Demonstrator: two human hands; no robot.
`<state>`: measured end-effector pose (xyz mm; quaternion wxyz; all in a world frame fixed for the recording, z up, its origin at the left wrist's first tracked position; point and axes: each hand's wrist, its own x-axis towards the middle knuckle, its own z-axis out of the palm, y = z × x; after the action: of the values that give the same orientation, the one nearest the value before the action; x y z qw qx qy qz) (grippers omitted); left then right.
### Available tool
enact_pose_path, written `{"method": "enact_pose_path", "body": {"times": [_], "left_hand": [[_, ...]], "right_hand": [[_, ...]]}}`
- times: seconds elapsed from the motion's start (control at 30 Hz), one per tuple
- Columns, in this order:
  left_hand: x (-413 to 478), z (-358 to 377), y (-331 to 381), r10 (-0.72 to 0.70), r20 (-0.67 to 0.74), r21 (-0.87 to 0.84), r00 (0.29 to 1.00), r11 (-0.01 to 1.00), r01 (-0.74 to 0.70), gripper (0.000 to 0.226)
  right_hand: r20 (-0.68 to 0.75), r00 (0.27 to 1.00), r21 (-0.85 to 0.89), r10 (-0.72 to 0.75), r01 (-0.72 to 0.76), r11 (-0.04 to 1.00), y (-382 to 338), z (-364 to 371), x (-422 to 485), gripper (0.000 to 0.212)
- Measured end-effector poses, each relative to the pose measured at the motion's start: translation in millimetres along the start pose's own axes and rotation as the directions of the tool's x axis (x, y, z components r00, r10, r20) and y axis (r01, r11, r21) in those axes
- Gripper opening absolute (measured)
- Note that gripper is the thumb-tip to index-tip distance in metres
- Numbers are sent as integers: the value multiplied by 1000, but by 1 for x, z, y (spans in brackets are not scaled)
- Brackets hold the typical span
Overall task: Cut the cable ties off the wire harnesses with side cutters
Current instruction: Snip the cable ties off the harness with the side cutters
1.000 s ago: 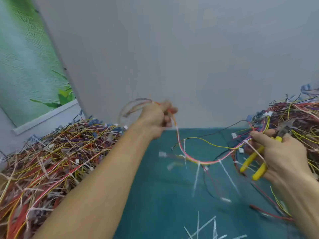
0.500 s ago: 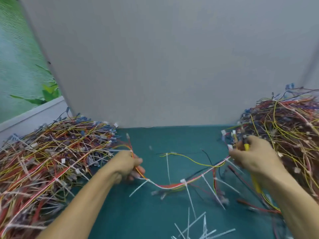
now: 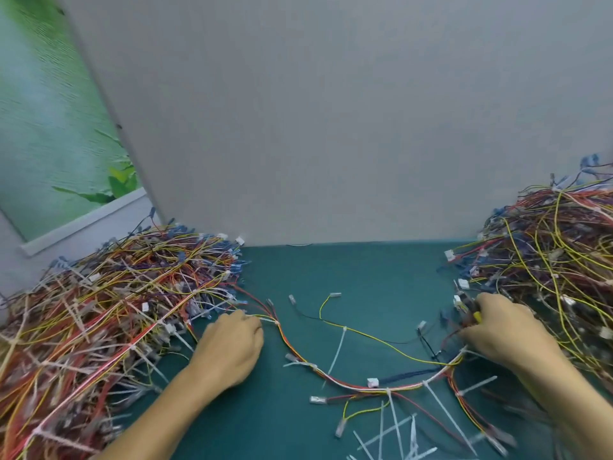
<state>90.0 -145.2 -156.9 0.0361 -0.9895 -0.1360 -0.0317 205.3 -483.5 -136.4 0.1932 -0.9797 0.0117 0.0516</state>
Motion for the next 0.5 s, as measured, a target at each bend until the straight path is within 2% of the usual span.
{"method": "enact_pose_path", "body": {"times": [0.1,0.17,0.27,0.33,0.43,0.47,0.5], "left_hand": [[-9,8,-40,112,-57,20,992,994,-111,27],[-15,6,-66,215,-145,75,966,976,-206,23],[-28,4,-99,318,-213,212,924,938,-274,39],[-33,4,-105,329,-169,227,929,930,-288,44],[-31,3,-90,212,-149,3,966,977,-214,51],[-29,1,-79,134,-158,-142,978,977,-157,64],[-26,-3,-64,57,-134,-350,989,931,-101,78]], "right_hand": [[-10,999,-2,31,-31,1000,5,-1,2,21],[-23,999,-11,40,-41,999,8,0,4,16],[-21,999,-31,38,-39,999,11,2,5,13],[-23,999,-41,34,-35,999,11,4,8,12],[-19,999,-32,38,-38,999,12,4,10,10],[-19,999,-30,39,-40,999,12,5,11,10],[-20,999,-29,39,-40,999,12,5,12,10]]}}
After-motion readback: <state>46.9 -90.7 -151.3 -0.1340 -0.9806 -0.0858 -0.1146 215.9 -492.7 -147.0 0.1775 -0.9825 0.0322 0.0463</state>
